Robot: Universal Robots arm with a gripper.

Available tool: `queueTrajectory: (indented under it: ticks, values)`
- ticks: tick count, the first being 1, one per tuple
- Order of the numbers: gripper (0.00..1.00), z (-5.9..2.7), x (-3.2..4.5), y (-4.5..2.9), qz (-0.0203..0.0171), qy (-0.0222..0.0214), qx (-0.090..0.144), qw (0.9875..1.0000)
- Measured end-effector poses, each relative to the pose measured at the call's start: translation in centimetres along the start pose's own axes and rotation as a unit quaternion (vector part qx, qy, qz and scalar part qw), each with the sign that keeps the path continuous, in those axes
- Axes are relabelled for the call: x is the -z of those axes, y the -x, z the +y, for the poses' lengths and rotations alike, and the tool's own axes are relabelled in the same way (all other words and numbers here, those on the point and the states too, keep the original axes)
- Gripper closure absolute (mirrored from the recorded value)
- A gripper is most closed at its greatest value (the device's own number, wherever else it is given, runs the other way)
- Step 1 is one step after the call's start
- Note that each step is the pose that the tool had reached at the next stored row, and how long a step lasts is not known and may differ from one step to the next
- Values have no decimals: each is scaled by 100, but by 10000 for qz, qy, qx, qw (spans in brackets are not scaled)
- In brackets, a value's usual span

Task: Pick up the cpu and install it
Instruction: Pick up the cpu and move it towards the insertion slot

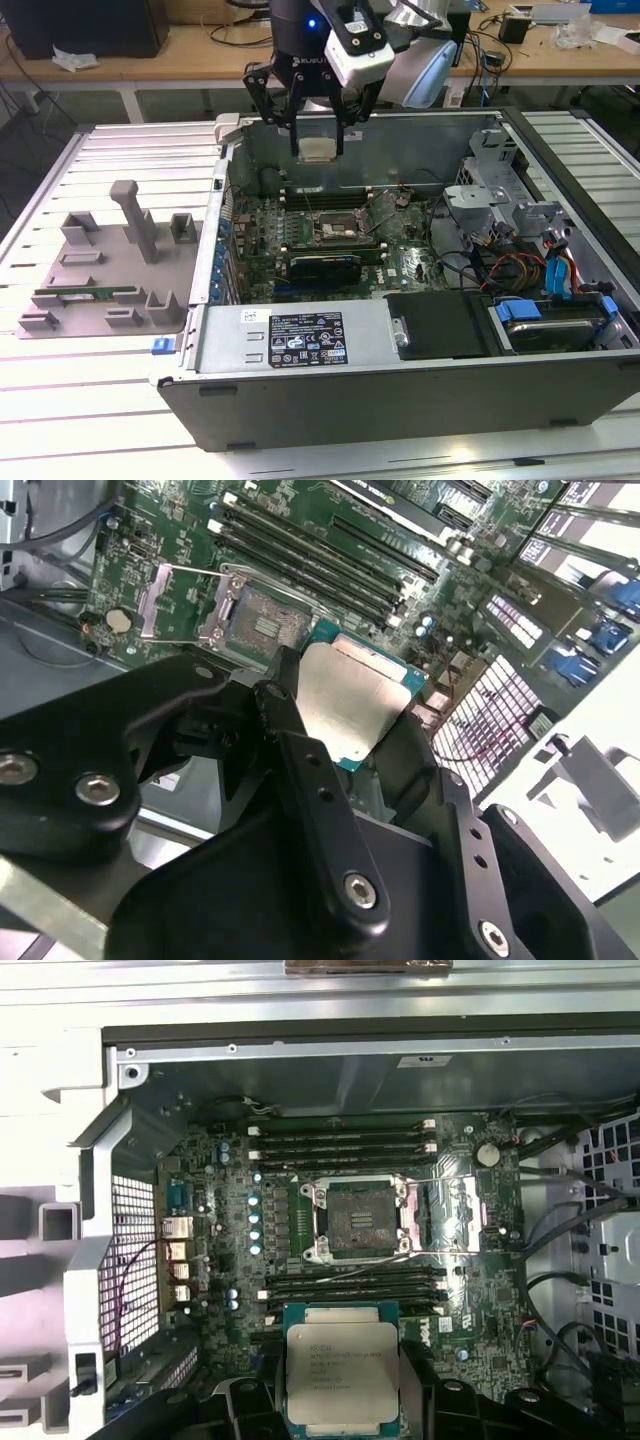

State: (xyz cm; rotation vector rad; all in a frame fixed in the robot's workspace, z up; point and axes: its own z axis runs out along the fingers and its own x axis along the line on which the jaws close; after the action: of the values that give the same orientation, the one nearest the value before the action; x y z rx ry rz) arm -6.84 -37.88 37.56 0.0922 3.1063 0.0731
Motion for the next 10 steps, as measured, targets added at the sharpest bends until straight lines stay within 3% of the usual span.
queueTrajectory:
  ticks: [10]
  values:
    - [46, 5, -238, 28, 2, -2, -1, 10000]
